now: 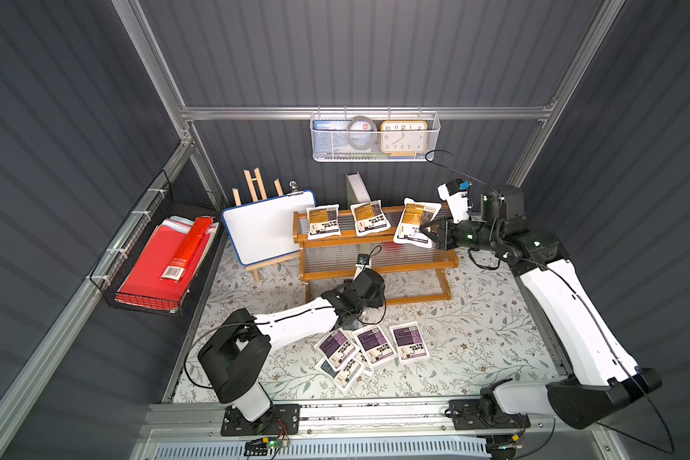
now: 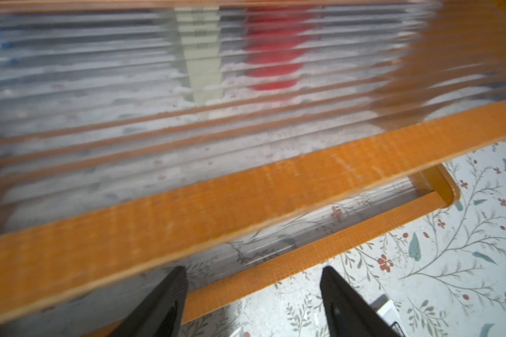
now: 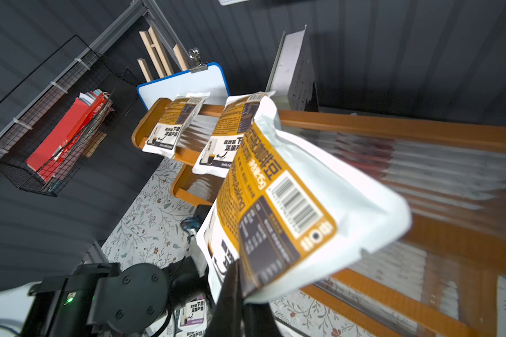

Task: Place the bagged coffee beans on the shelf by color
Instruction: Place the bagged coffee beans on the shelf.

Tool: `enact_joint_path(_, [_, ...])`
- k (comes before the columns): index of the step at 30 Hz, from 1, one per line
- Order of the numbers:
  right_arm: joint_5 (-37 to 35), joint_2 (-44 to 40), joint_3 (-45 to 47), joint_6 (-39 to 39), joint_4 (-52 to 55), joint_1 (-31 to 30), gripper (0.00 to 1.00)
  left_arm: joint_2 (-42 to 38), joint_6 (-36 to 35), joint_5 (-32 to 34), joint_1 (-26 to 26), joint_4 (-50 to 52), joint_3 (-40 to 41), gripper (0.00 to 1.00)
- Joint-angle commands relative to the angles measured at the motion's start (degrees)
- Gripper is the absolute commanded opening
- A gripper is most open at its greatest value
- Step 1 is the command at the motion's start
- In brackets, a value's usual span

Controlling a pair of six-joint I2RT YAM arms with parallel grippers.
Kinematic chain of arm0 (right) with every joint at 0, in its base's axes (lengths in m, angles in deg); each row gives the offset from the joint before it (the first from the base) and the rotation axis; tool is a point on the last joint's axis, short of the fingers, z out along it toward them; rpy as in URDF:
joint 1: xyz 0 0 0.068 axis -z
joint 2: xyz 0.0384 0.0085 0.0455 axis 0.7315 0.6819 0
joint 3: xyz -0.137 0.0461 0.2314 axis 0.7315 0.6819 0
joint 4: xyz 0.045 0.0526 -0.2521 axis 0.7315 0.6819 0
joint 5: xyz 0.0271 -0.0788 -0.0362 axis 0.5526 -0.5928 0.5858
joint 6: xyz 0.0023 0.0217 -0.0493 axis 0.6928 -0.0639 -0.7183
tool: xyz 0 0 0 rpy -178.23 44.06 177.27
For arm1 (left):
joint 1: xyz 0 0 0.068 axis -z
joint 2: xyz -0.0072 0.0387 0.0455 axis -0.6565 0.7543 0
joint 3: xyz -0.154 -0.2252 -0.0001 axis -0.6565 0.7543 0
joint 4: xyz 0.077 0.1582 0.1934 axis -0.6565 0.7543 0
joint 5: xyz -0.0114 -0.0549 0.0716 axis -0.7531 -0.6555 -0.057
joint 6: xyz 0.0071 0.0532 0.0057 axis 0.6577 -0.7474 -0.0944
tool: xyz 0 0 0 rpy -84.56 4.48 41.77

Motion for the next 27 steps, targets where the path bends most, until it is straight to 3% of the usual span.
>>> enact_joint_path(1, [8.40, 2.08, -2.62, -2.01, -4.54, 4.69, 0.00, -4.11, 3.58, 4.45, -0.18, 3.29, 0.95, 0.76])
enact_joint_path(6, [16.29, 6.26, -5.05, -2.52, -5.98, 9.97, 0.00, -5.85, 5.08, 6.31, -0.12, 5.07, 1.39, 0.76])
enact_joint_path(13, [20.62, 12.32, -8.06, -4.12, -3.33, 10.52, 0.00, -4.41, 5.22, 7.56, -0.18, 6.91, -0.48, 0.76])
enact_joint_path(27, [14.95, 17.26, -7.82, -7.50, 0.68, 10.52, 0.00, -3.64, 5.92, 7.97, -0.15, 8.51, -1.21, 0.75])
